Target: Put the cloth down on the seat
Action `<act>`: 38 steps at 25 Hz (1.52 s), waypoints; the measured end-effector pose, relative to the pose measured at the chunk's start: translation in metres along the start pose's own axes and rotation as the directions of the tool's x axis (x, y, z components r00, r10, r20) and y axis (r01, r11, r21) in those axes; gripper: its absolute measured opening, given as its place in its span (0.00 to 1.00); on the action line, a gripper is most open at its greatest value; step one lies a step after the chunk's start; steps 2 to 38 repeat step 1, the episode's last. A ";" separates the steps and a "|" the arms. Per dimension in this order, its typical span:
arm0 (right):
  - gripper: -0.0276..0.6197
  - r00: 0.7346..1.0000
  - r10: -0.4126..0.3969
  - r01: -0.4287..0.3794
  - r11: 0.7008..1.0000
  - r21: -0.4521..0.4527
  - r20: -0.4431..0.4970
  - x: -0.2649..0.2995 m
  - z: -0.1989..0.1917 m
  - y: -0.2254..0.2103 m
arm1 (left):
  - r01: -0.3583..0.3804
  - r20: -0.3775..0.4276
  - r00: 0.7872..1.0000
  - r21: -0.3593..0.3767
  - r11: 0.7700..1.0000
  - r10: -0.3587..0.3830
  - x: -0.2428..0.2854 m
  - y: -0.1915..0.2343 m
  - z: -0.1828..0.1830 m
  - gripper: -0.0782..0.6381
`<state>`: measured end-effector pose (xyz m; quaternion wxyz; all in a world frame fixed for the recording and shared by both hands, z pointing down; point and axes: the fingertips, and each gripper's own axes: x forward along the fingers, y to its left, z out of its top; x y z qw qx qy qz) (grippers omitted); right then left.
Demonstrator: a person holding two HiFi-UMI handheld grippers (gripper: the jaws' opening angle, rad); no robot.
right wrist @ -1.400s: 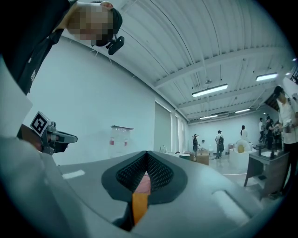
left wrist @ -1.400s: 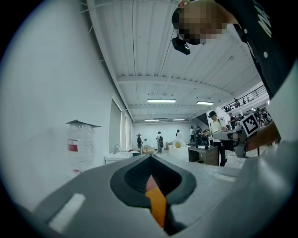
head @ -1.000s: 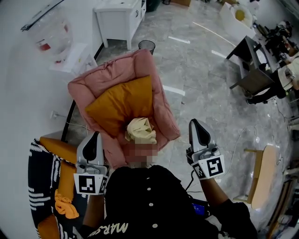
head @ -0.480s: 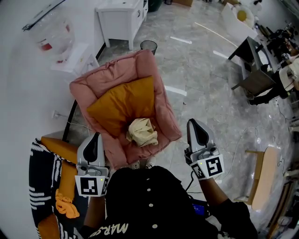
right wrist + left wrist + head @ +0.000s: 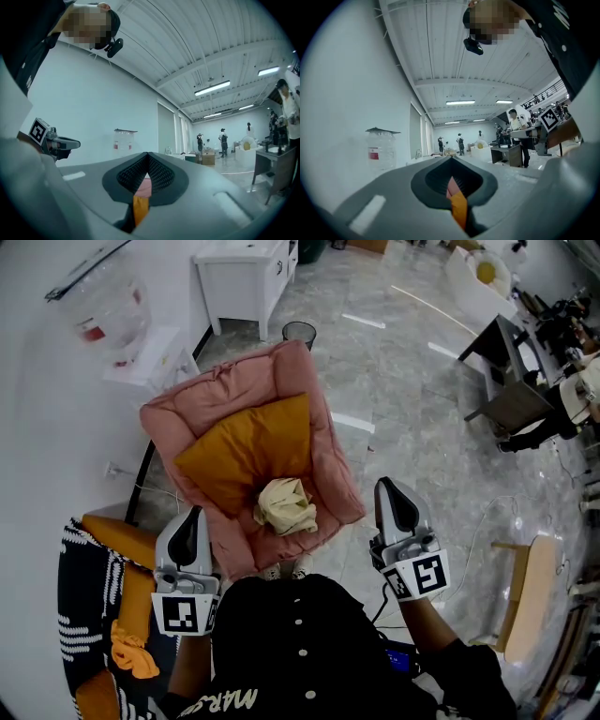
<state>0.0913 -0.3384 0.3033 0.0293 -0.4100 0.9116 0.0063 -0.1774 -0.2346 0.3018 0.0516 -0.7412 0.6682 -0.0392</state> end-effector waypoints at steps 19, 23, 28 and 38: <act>0.08 1.000 -0.001 0.001 1.000 0.000 -0.002 0.000 0.000 0.000 | 0.001 0.000 1.000 0.001 1.000 -0.001 0.000 0.000 0.000 0.11; 0.08 1.000 -0.001 0.001 1.000 0.000 -0.002 0.000 0.000 0.000 | 0.001 0.000 1.000 0.001 1.000 -0.001 0.000 0.000 0.000 0.11; 0.08 1.000 -0.001 0.001 1.000 0.000 -0.002 0.000 0.000 0.000 | 0.001 0.000 1.000 0.001 1.000 -0.001 0.000 0.000 0.000 0.11; 0.08 1.000 -0.001 0.001 1.000 0.000 -0.002 0.000 0.000 0.000 | 0.001 0.000 1.000 0.001 1.000 -0.001 0.000 0.000 0.000 0.11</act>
